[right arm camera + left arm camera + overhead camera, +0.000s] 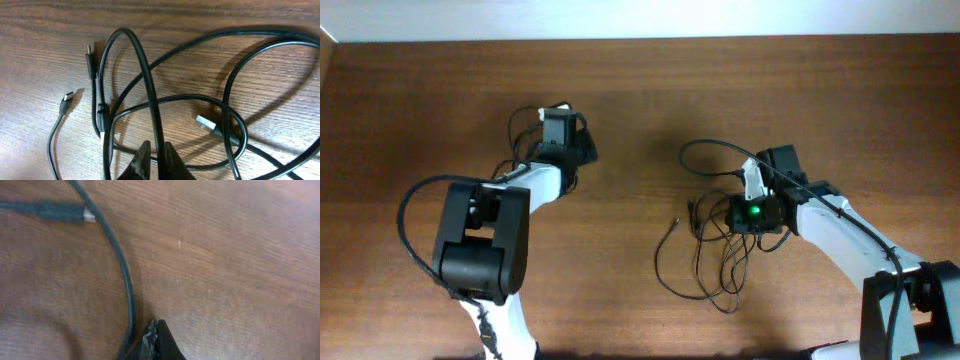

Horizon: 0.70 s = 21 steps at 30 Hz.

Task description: Untangle cables

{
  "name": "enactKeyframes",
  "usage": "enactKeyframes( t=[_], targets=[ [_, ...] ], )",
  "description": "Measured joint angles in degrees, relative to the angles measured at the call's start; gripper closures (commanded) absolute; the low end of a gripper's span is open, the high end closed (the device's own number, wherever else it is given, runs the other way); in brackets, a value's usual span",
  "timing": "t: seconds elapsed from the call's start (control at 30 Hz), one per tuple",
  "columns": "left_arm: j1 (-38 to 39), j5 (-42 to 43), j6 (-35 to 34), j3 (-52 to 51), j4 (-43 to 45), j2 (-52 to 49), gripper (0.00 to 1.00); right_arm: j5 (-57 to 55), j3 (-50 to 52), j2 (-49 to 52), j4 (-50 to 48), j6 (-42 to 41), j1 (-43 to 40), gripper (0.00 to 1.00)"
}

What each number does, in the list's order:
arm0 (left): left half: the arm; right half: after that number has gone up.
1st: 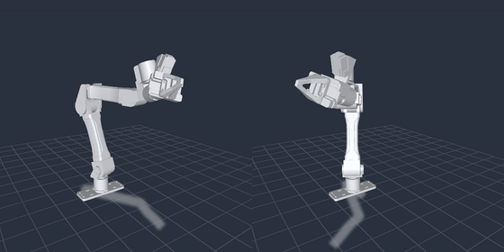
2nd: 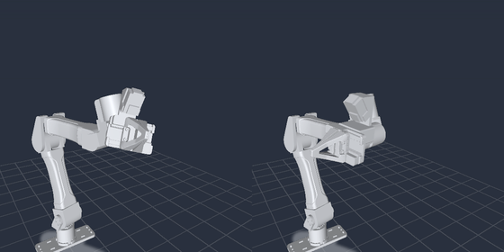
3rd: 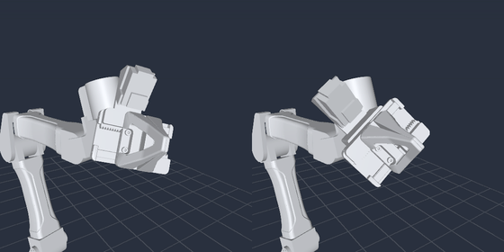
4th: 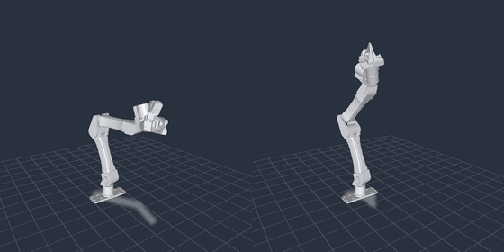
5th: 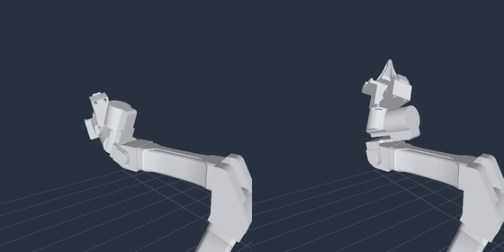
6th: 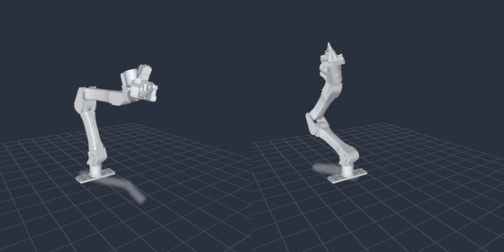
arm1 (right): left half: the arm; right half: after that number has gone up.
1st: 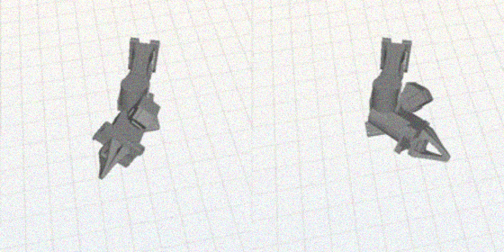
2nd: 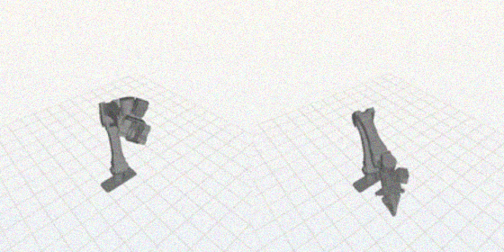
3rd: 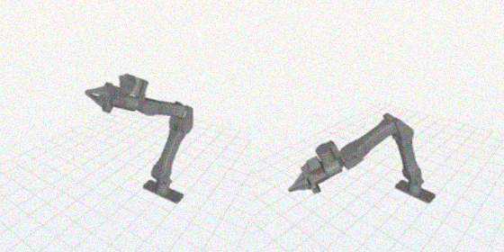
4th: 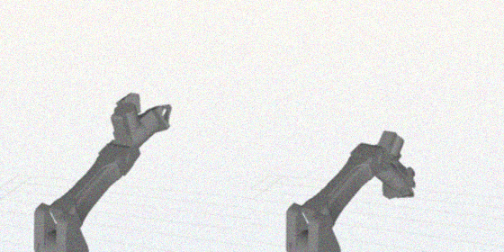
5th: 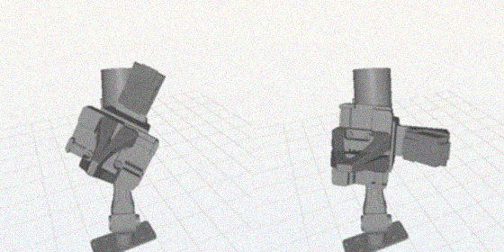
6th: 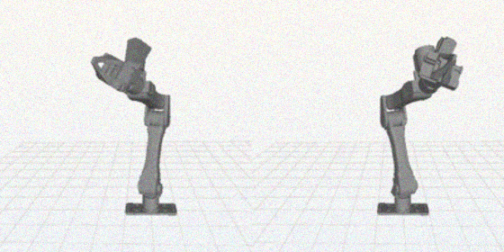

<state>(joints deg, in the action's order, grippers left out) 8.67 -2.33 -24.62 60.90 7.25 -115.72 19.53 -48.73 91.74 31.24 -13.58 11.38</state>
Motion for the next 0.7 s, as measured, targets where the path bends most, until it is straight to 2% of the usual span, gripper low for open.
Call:
enactKeyframes(
  t=[0.07,0.17,0.23,0.37,0.43,0.5,0.53,0.57,0.6,0.63,0.67,0.7],
  targets=[
    [-1.6,-3.85,-0.35,0.07,0.46,-0.39,1.0,0.0,0.0,0.04,-0.02,0.0,0.0,0.9],
    [-6.45,-13.55,-7.02,1.95,-8.74,0.33,1.0,0.0,0.0,0.04,-0.02,0.02,0.0,0.9],
    [-11.72,-16.59,-13.86,2.64,-19.56,2.62,1.0,0.0,0.0,0.07,-0.09,0.0,0.0,0.9],
    [-22.38,-18.01,-31.39,-0.31,-51.23,12.0,1.0,0.0,0.0,0.2,-0.02,0.0,0.0,0.9],
    [-25.92,-18.12,-36.22,-0.55,-55.47,18.62,1.0,0.0,0.0,0.22,0.2,0.02,0.0,0.9],
    [-28.63,-17.7,-37.44,-0.55,-55.6,22.12,0.99,0.02,0.0,0.26,0.68,-0.02,0.0,0.9],
    [-29.51,-16.15,-35.76,-0.7,-53.79,23.45,0.9,0.02,0.0,0.26,0.74,0.0,0.0,0.9],
    [-29.68,-11.34,-30.42,-0.7,-50.29,26.36,0.89,0.02,0.0,0.26,0.85,0.02,0.0,0.9],
    [-29.24,-5.75,-25.42,-0.72,-49.33,28.41,0.78,0.0,0.0,0.26,0.85,0.0,0.0,0.9],
    [-26.97,1.44,-20.02,-0.7,-49.03,30.64,0.82,0.0,0.0,0.26,0.87,0.0,0.0,0.9],
    [-23.06,5.92,-17.0,-0.72,-48.35,31.36,0.66,0.0,0.0,0.26,0.85,0.0,0.0,0.89],
    [-18.78,8.57,-15.23,-1.92,-47.89,31.36,0.27,0.02,0.0,0.26,0.9,-0.02,0.0,0.89]
  ],
)
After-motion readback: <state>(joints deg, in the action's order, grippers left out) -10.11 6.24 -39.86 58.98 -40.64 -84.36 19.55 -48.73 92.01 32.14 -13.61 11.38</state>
